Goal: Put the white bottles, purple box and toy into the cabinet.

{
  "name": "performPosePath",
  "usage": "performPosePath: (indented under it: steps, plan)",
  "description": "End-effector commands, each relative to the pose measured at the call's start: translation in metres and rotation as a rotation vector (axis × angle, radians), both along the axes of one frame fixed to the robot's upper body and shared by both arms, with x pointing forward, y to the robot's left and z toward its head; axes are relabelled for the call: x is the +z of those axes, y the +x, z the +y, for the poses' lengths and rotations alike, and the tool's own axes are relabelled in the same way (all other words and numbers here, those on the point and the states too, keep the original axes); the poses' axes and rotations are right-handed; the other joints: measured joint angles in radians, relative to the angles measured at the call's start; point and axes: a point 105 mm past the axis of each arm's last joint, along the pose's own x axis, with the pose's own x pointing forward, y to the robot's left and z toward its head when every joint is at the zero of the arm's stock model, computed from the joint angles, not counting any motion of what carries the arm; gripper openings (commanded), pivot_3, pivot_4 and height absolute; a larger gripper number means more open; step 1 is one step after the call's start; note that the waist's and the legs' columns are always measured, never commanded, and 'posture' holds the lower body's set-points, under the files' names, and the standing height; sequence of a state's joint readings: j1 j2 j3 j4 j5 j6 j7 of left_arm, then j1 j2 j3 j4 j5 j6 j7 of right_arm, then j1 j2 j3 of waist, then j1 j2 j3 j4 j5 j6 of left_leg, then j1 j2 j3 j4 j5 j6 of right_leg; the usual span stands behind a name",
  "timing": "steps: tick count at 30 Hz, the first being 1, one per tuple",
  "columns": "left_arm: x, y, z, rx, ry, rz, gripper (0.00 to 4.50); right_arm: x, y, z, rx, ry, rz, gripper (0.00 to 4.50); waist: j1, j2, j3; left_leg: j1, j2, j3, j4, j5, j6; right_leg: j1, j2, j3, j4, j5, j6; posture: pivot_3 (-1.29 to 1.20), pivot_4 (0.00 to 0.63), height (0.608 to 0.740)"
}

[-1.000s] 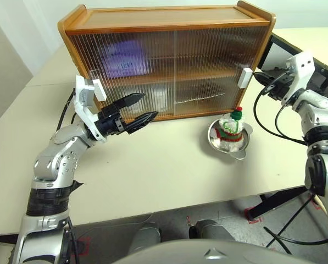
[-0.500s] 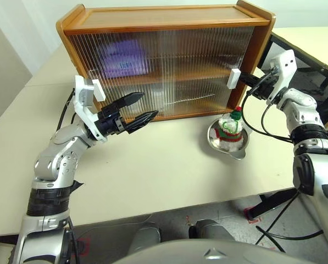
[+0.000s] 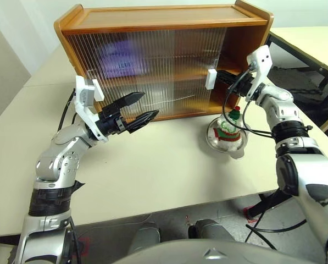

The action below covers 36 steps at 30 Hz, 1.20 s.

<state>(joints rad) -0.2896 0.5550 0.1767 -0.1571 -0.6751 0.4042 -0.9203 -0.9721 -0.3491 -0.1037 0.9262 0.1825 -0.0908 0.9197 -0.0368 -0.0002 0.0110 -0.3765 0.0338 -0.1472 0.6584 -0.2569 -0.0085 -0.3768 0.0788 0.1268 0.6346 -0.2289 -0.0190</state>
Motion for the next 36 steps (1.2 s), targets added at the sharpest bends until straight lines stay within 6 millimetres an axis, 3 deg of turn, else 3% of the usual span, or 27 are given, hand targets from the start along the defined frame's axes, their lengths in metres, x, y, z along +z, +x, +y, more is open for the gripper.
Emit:
performPosePath:
  steps: [1,5,24,32,36]
  plan:
    - [0.001,-0.001,0.0,0.003,0.008,-0.011,4.5,0.011,-0.001,0.022,0.056,0.012,-0.021,0.02,0.0,0.0,0.0,0.0,0.0,0.0,0.0,0.0,0.0,0.0,0.0,0.0,0.0,0.0,0.0,-0.01,0.0,0.74]
    - [0.002,-0.001,0.001,0.008,0.008,-0.014,4.5,0.006,-0.007,0.042,0.11,0.019,0.0,0.02,0.001,0.0,0.0,-0.002,0.001,0.0,0.0,0.0,0.0,-0.003,0.001,0.0,0.001,0.0,-0.002,0.0,0.0,0.74]
    - [0.002,-0.001,0.001,0.013,0.007,-0.016,4.5,0.001,-0.014,0.084,0.203,0.064,0.044,0.02,0.012,0.0,0.0,-0.004,0.008,-0.001,0.001,0.0,-0.001,-0.009,0.01,-0.001,0.005,0.004,-0.008,0.0,0.0,0.74]
    - [0.003,-0.002,-0.001,0.004,0.009,-0.018,4.5,0.0,-0.011,0.088,0.189,0.074,0.044,0.02,0.011,0.0,0.0,-0.004,0.008,-0.001,0.001,0.001,-0.001,-0.01,0.01,-0.001,0.007,0.004,-0.009,0.0,0.0,0.74]
    - [0.003,-0.002,-0.002,0.0,0.01,-0.017,4.5,0.004,-0.007,0.078,0.159,0.063,0.021,0.02,0.011,0.0,0.0,-0.004,0.008,-0.001,0.001,0.001,-0.001,-0.011,0.011,-0.001,0.01,0.004,-0.009,0.0,0.0,0.74]
